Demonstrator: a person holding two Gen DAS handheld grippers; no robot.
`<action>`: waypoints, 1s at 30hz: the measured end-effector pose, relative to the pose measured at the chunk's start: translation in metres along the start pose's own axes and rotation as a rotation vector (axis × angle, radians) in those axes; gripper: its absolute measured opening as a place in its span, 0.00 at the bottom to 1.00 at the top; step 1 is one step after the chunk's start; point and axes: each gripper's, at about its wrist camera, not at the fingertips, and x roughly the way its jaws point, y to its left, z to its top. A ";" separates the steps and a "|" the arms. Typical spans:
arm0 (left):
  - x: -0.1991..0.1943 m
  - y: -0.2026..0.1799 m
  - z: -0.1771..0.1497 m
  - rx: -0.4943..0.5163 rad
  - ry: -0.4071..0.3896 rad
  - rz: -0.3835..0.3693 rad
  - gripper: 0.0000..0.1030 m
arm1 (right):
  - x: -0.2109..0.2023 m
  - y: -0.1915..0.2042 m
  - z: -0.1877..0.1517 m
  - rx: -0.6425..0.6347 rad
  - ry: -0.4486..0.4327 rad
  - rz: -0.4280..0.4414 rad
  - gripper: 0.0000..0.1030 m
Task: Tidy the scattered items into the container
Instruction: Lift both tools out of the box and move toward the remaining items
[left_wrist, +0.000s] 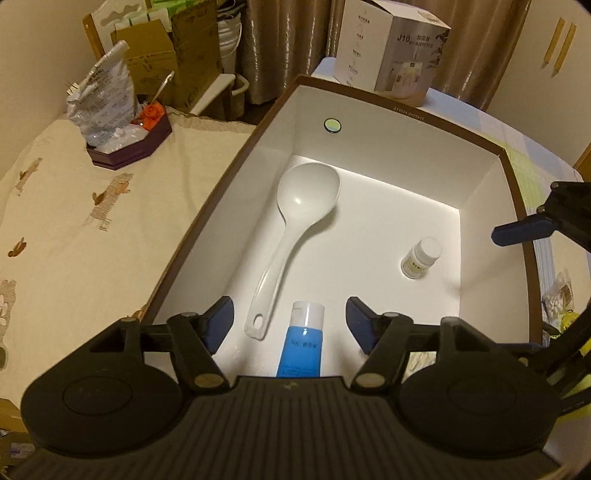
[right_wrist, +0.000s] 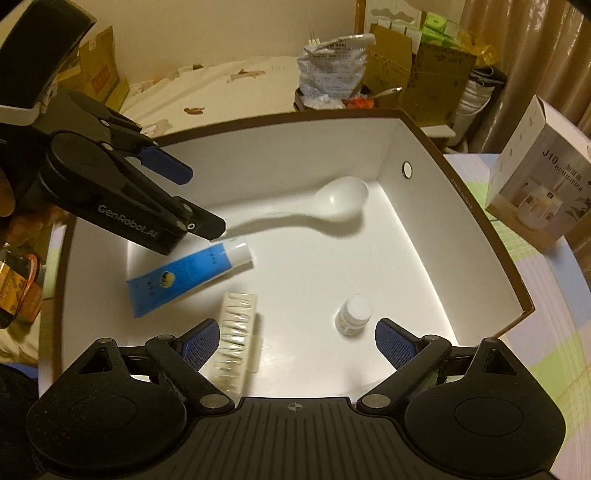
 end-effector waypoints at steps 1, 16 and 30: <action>-0.003 0.000 -0.001 -0.001 -0.005 0.000 0.62 | -0.003 0.003 0.000 0.003 -0.006 -0.001 0.93; -0.053 -0.015 -0.028 0.030 -0.068 0.012 0.65 | -0.040 0.042 -0.017 0.013 -0.077 -0.018 0.93; -0.099 -0.043 -0.065 0.061 -0.119 0.044 0.74 | -0.081 0.069 -0.050 0.057 -0.153 -0.030 0.94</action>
